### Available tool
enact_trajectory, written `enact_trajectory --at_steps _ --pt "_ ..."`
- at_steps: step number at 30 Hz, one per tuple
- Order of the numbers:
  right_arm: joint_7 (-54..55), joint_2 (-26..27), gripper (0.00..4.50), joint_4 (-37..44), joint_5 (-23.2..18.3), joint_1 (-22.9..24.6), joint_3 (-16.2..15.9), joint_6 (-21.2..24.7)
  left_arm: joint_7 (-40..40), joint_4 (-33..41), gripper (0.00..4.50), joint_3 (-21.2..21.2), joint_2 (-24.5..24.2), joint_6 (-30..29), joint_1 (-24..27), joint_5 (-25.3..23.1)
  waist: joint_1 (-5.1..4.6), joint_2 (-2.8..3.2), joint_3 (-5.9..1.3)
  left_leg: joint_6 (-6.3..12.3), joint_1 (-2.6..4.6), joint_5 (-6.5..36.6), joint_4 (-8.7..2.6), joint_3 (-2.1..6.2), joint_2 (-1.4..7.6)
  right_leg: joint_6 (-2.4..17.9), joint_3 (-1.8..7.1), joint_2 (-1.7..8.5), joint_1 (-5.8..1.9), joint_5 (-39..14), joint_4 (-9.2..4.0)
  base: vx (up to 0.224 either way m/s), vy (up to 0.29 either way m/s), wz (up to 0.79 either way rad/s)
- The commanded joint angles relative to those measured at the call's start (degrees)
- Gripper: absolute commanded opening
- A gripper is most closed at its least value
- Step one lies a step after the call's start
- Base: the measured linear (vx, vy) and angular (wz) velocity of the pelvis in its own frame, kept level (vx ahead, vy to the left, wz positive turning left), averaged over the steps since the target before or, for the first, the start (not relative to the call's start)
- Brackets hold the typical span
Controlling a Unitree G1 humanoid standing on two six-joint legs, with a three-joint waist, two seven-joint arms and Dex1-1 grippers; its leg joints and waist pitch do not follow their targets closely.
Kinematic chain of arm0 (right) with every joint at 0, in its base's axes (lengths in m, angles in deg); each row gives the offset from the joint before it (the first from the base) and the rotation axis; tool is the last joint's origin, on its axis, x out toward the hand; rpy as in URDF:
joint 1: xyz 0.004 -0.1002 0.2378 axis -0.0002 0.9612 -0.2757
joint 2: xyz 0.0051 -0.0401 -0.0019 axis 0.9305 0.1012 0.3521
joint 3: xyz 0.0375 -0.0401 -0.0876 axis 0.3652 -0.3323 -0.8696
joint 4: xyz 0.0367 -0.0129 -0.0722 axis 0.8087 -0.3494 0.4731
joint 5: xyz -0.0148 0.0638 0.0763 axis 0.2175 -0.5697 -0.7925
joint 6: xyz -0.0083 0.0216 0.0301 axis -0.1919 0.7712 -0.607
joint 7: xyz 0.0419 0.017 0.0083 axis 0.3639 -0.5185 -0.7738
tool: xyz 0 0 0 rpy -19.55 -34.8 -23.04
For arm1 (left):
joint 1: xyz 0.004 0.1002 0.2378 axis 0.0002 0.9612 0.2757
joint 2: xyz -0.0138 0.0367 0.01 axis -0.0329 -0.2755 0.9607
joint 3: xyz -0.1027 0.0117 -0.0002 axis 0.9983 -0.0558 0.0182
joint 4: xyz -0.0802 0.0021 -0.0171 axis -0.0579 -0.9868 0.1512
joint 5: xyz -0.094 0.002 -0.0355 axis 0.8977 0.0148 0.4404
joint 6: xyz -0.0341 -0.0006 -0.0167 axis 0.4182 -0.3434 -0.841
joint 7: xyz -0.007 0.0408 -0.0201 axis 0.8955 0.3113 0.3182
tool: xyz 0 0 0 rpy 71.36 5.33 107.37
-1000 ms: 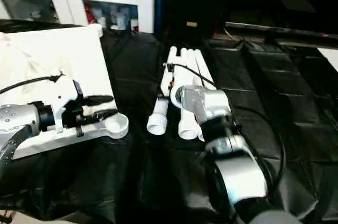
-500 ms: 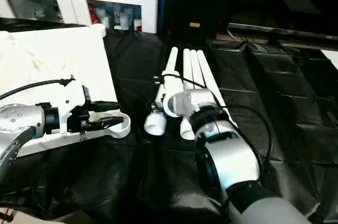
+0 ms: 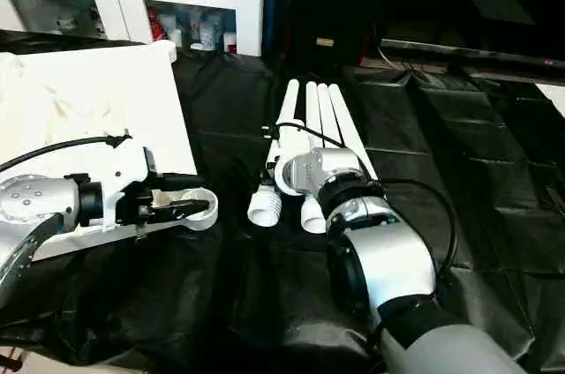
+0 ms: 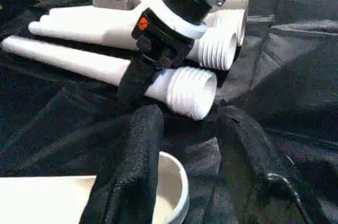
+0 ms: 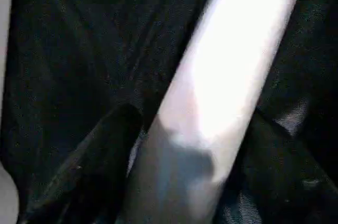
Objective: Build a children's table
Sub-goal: Pick table leg
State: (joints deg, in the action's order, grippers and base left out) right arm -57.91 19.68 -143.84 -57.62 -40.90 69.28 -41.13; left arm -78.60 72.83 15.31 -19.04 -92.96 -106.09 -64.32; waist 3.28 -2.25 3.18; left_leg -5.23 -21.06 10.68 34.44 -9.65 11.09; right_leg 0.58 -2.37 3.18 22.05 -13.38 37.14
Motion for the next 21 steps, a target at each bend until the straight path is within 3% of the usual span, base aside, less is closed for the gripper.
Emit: enact_trajectory --at_steps 1,4,6,10,15,16,18,19,20,21 --pt "0.11 -0.59 2.64 -1.0 -0.64 -0.25 1.12 0.78 -0.33 0.73 1.92 -0.5 -0.29 0.54 -0.85 -0.38 0.01 1.98 -3.98 -3.93 0.82 6.74 -3.9 0.1 1.68 13.37 2.41 3.81 -2.54 5.41 -3.0 0.0 0.0 0.0" --pt "-0.62 -1.45 2.54 -0.56 -1.39 -0.66 2.22 1.39 0.33 0.32 1.92 -0.15 0.23 1.17 -1.19 -0.65 0.06 2.0 -3.96 -3.84 0.9 7.08 -3.9 0.08 1.7 13.53 2.38 3.78 -2.52 5.05 -3.06 0.0 0.0 0.0" --pt "-2.41 -2.81 2.3 0.05 -2.13 -1.01 3.18 2.81 1.7 -0.4 1.92 0.45 1.35 0.82 -1.83 -0.65 0.15 2.32 -3.97 -3.93 0.88 7.36 -3.85 0.09 1.71 13.63 2.34 3.74 -2.55 5.14 -3.03 0.0 0.0 0.0" --pt "-4.73 -3.84 2.04 1.22 -2.9 -0.77 3.99 3.57 3.65 -1.13 1.92 1.38 3.18 1.78 -2.47 -0.51 0.27 2.12 -4.02 -3.51 0.71 6.8 -3.78 0.07 1.73 14.1 2.35 3.82 -2.75 5.92 -3.02 0.0 0.0 0.0" --pt "-11.41 -5.13 1.85 6.88 -7.11 0.63 6.74 4.43 10.07 -4.83 1.92 2.91 7.35 -1.74 -5.61 -0.66 0.53 1.97 -4.1 -1.92 0.52 5.0 -3.59 -0.01 1.72 14.54 2.33 3.71 -3.05 8.32 -2.89 0.0 0.0 0.0" --pt "-14.31 -5.32 1.85 10.44 -7.91 2.14 6.66 2.83 12.7 -6.55 1.92 3.71 9.0 -3.32 -6.95 -0.6 0.53 2.48 -4.09 -1.77 0.63 4.92 -3.48 -0.05 1.66 14.2 2.3 3.62 -2.95 9.24 -3.01 0.0 0.0 0.0" --pt "-19.47 -5.48 1.84 18.33 -9.97 5.75 6.78 0.26 17.69 -9.88 1.92 5.86 12.61 -5.72 -9.54 0.23 0.73 2.13 -4.41 -0.89 0.66 3.83 -3.31 0.05 1.7 14.47 2.36 3.87 -3.21 11.29 -2.81 0.0 0.0 0.0" --pt "-22.58 -5.72 1.84 24.41 -11.42 8.79 6.11 -0.08 21.04 -12.05 1.92 7.77 15.16 -7.23 -11.26 1.42 0.67 1.98 -4.21 -0.1 0.51 3.31 -3.33 -0.06 1.54 14.41 2.44 3.67 -3.35 12.19 -2.98 0.0 0.0 0.0" --pt "-25.37 -6.26 1.84 29.82 -13.01 11.63 5.25 1.39 24.08 -14.05 1.92 9.83 17.72 -8.26 -12.96 3.04 1.12 2.15 -4.49 0.57 0.76 2.54 -3.1 0.11 1.74 14.6 2.49 3.98 -3.33 13.55 -2.84 0.0 0.0 0.0" --pt "-28.05 -6.97 1.84 34.84 -14.46 14.49 4.26 3.0 26.39 -15.67 1.92 11.78 20.05 -9.3 -14.55 5.06 1.57 1.92 -4.57 1.4 0.82 1.14 -3.0 -0.02 1.51 14.4 2.47 3.59 -3.66 15.57 -2.98 0.0 0.0 0.0"
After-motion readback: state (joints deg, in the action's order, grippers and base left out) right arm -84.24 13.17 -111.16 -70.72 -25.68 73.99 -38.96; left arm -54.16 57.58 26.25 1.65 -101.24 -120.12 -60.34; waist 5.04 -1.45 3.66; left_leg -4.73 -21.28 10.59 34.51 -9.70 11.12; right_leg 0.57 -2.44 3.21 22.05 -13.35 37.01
